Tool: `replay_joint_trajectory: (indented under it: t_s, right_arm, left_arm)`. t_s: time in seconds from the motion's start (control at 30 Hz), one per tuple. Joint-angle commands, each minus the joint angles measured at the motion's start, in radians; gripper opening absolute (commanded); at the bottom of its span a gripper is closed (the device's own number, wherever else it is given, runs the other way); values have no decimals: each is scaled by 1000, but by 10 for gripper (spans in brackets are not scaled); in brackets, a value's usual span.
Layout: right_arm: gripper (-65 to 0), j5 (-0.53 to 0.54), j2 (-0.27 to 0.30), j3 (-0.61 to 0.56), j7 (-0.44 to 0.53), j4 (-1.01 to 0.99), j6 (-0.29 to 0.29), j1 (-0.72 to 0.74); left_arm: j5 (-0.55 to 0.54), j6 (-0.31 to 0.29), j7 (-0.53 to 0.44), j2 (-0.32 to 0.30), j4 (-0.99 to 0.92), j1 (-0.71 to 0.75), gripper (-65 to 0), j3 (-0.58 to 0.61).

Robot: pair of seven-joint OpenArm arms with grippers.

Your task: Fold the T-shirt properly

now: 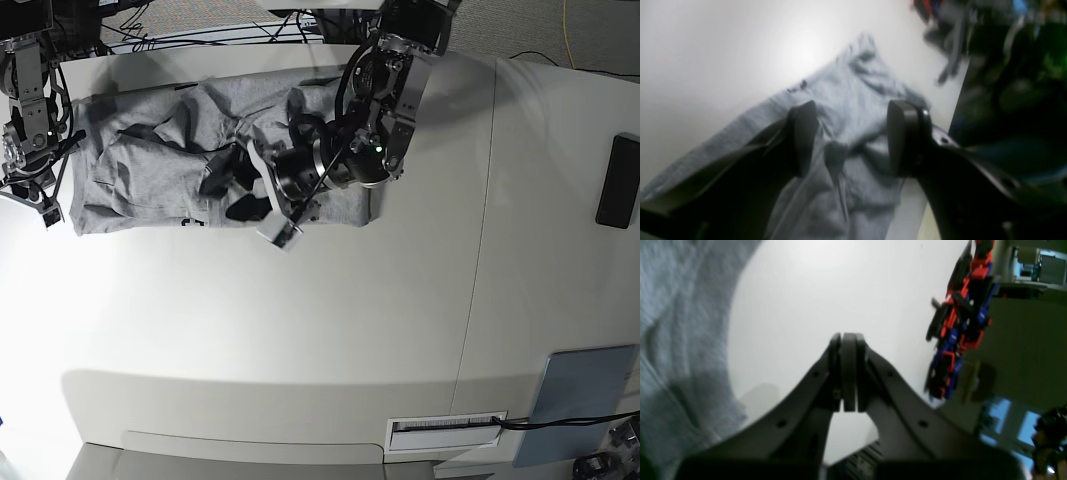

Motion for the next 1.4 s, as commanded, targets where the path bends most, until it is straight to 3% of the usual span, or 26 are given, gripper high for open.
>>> replay_joint_trajectory:
  t_s: [0.0, 0.1, 0.27, 0.37, 0.5, 0.57, 0.7, 0.8, 0.87, 0.9, 1.03, 1.17, 1.23, 1.37]
  right_arm:
    - [-648, 2, 25, 14, 13, 15, -12, 9]
    - [-648, 18, 25, 14, 10, 15, -10, 8]
    - [-648, 19, 25, 14, 10, 15, -10, 9]
    - [-648, 22, 25, 14, 11, 15, -10, 9]
    - [-648, 22, 25, 14, 10, 15, -10, 9]
    - [-648, 21, 25, 14, 10, 15, -10, 9]
    - [-648, 21, 25, 14, 6, 15, -10, 9]
    - [-648, 21, 25, 14, 6, 15, -9, 9]
    - [-648, 21, 25, 14, 6, 15, -9, 9]
    - [-648, 21, 25, 14, 6, 15, -9, 9]
    - [-648, 21, 25, 14, 8, 15, -9, 9]
    - [-648, 21, 25, 14, 8, 16, -9, 9]
    - [-648, 21, 25, 14, 8, 16, -9, 9]
    - [-648, 22, 25, 14, 13, 16, -9, 9]
  left_arm:
    - [-10, -7, -2, -14, 38, -8, -305, 0]
    - [31, 7, 5, -86, 87, 19, -305, 0]
    - [158, 140, 4, -187, 131, 93, -305, 0]
    - [196, 179, -24, -217, 131, 146, -305, 0]
    - [198, 177, -74, -211, 131, 192, -320, 3]
    - [198, 178, -80, -202, 130, 196, -379, 3]
    - [199, 177, -109, -180, 130, 196, -588, 3]
    - [194, 177, -109, -167, 130, 196, -650, 3]
    - [182, 171, -109, -156, 130, 196, -650, 3]
    - [151, 138, -109, -153, 130, 196, -650, 3]
    - [-35, -67, -109, -133, 130, 196, -650, 11]
    - [-52, -86, -108, -102, 130, 195, -640, 79]
    - [-37, -87, -109, -98, 130, 193, -569, 125]
    - [15, -85, -108, -98, 130, 172, -361, 201]
